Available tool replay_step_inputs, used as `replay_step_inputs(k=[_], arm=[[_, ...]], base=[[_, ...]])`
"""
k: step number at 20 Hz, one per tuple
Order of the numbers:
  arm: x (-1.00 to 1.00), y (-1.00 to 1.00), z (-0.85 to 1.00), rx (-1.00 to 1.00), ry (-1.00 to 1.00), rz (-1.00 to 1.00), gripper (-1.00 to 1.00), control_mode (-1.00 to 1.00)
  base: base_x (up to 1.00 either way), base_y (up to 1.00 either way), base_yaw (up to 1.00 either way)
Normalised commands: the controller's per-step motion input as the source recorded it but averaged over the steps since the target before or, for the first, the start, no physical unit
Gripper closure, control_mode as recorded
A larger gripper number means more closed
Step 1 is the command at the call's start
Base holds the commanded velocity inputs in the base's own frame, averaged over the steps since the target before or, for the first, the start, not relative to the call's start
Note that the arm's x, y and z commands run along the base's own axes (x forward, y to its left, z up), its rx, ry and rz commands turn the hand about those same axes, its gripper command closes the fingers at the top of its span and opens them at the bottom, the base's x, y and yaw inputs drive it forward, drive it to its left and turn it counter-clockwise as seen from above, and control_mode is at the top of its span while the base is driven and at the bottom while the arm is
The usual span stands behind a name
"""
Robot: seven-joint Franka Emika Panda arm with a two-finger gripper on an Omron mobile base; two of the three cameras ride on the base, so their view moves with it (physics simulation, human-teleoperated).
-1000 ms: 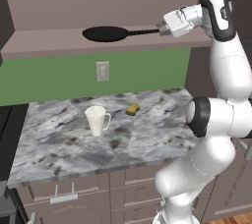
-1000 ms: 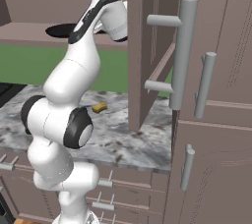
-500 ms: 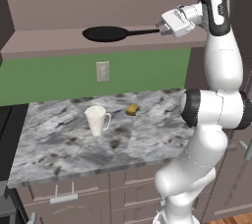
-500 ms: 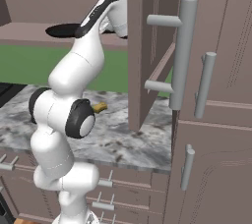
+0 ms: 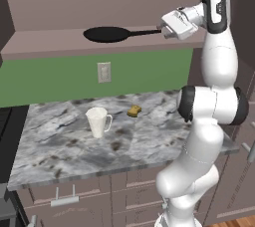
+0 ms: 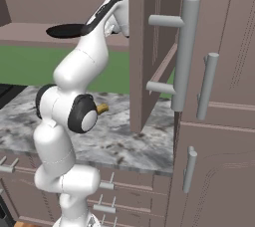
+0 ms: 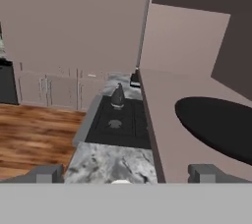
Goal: Pick the pan from the cabinet and place it on the stove. Then turn on the stove burner for the pan.
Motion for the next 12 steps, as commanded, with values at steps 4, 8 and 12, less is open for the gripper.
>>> replay_step_inputs(k=[4,8,12], arm=[[0.0,0.0,-0.02,-0.02,0.0,0.0,-1.0,-1.0],[0.01,0.0,-0.01,-0.03,-0.01,0.0,-1.0,-1.0],[0.05,0.0,-0.07,-0.03,0.0,0.0,-1.0,-1.0]], base=[[0.0,0.0,0.0],[0.0,0.0,0.0],[0.0,0.0,0.0]])
